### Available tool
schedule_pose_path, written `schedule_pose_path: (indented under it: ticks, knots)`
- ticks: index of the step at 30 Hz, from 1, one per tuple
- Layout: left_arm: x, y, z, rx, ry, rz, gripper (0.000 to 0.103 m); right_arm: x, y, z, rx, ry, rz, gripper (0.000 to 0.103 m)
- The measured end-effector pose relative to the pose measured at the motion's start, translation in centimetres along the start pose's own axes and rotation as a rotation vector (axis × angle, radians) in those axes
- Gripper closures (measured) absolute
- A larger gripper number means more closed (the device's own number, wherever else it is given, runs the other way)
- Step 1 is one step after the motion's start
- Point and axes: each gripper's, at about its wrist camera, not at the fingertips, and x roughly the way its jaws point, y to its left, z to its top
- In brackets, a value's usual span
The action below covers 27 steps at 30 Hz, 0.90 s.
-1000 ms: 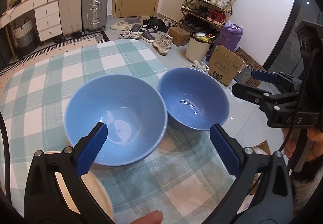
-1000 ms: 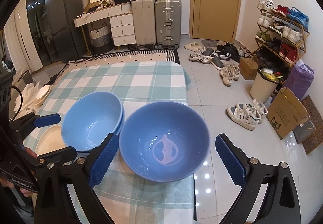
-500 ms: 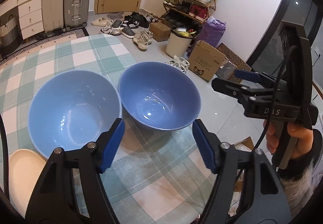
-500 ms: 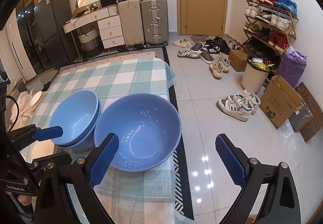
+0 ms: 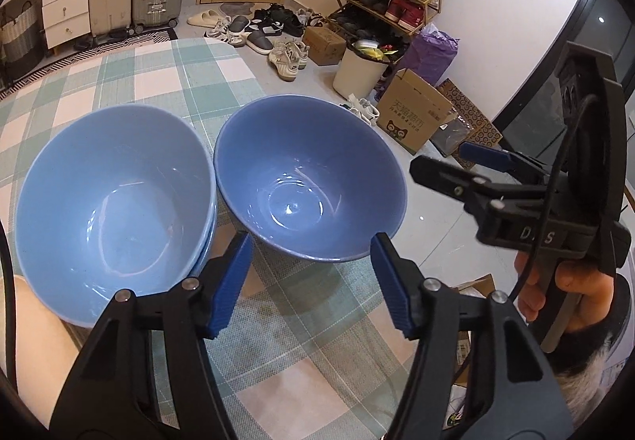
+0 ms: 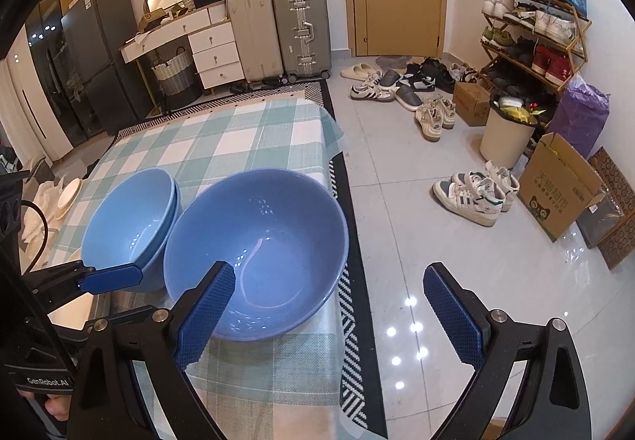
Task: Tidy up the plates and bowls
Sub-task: 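Move both tools to the rim of the remaining light-blue bowl, then close both tools on the rim of the light-blue bowl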
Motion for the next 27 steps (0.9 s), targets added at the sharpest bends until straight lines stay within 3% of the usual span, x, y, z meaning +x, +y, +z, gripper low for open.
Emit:
schedule_pose_path:
  ticks: [15, 19, 27]
  knots:
    - [3.4, 1.8, 1.3, -0.028, 0.015, 0.027, 0.047, 5.1, 0.1, 0.3, -0.029, 0.082, -0.011, 0.043]
    - [3.9, 1.8, 1.6, -0.021, 0.010, 0.031, 0.047, 6.1, -0.2, 0.7, -0.031, 0.093, -0.016, 0.047]
    - [4.6, 2.2, 2.3, -0.021, 0.014, 0.030, 0.047, 7.3, 0.0, 0.9, -0.056, 0.104, -0.036, 0.070]
